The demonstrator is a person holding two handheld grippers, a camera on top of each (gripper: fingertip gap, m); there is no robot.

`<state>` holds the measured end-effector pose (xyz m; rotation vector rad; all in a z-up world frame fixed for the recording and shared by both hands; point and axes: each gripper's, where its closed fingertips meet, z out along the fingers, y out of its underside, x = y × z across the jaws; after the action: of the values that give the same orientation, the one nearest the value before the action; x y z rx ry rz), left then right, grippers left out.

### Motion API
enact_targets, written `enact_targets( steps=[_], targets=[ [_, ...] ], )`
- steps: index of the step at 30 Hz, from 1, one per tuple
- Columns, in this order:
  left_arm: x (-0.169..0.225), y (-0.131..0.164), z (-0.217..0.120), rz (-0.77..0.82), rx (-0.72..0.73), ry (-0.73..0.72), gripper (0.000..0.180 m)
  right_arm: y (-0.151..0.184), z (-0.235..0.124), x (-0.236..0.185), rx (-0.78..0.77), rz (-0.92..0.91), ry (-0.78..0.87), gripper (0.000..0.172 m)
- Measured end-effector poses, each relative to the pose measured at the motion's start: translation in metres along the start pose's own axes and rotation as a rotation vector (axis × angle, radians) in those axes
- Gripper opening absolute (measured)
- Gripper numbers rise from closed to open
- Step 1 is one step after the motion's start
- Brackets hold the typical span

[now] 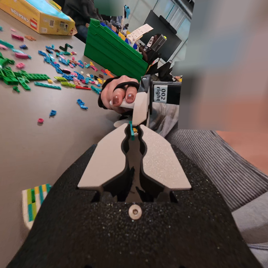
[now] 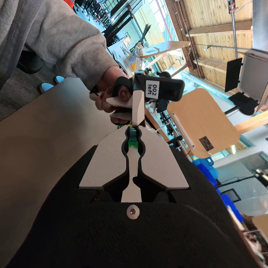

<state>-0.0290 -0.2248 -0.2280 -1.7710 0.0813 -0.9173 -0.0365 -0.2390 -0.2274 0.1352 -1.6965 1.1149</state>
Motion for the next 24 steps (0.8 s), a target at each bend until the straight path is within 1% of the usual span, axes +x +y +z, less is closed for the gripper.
enact_targets(
  steps=[2, 4, 5, 7, 8, 9, 10, 11, 13, 15, 17, 19, 21, 24],
  targets=[
    [0.000, -0.006, -0.002, 0.127, 0.029, -0.054, 0.009, 0.001, 0.001, 0.005, -0.007, 0.119, 0.017, 0.009],
    [0.001, -0.017, -0.005, 0.330, 0.073, -0.152, 0.009, -0.002, -0.002, 0.017, 0.040, 0.356, 0.017, 0.013],
    [0.000, -0.024, -0.009, 0.438, 0.103, -0.228, 0.008, -0.002, -0.002, 0.026, 0.066, 0.529, 0.014, 0.019],
    [-0.002, -0.034, -0.016, 0.674, 0.113, -0.390, 0.008, -0.003, -0.006, 0.044, 0.173, 0.939, -0.026, 0.018],
    [0.000, -0.038, -0.018, 0.794, 0.114, -0.450, 0.008, 0.000, -0.008, 0.054, 0.218, 1.142, -0.042, 0.017],
    [0.000, -0.039, -0.019, 0.879, 0.094, -0.512, 0.008, 0.005, -0.009, 0.058, 0.248, 1.310, -0.080, 0.020],
    [-0.003, -0.039, -0.020, 0.945, 0.062, -0.569, 0.008, 0.005, -0.011, 0.058, 0.284, 1.427, -0.143, 0.024],
    [-0.004, -0.038, -0.019, 1.004, 0.033, -0.613, 0.008, 0.007, -0.010, 0.056, 0.287, 1.517, -0.184, 0.024],
    [-0.005, -0.036, -0.016, 1.085, 0.007, -0.658, 0.008, 0.006, -0.008, 0.049, 0.289, 1.623, -0.275, 0.025],
    [-0.005, -0.035, -0.013, 1.117, 0.004, -0.670, 0.008, 0.005, -0.003, 0.039, 0.265, 1.681, -0.332, 0.024],
    [-0.005, -0.035, -0.012, 1.123, 0.010, -0.671, 0.009, 0.006, 0.001, 0.034, 0.250, 1.709, -0.347, 0.020],
    [-0.005, -0.035, -0.011, 1.124, 0.014, -0.666, 0.008, 0.003, 0.001, 0.034, 0.279, 1.732, -0.366, 0.016],
    [-0.003, -0.035, -0.010, 1.119, 0.024, -0.658, 0.008, 0.004, 0.001, 0.035, 0.292, 1.748, -0.362, 0.008],
    [-0.004, -0.036, -0.012, 1.091, 0.042, -0.669, 0.009, 0.004, 0.002, 0.035, 0.285, 1.766, -0.370, 0.006]
  ],
)
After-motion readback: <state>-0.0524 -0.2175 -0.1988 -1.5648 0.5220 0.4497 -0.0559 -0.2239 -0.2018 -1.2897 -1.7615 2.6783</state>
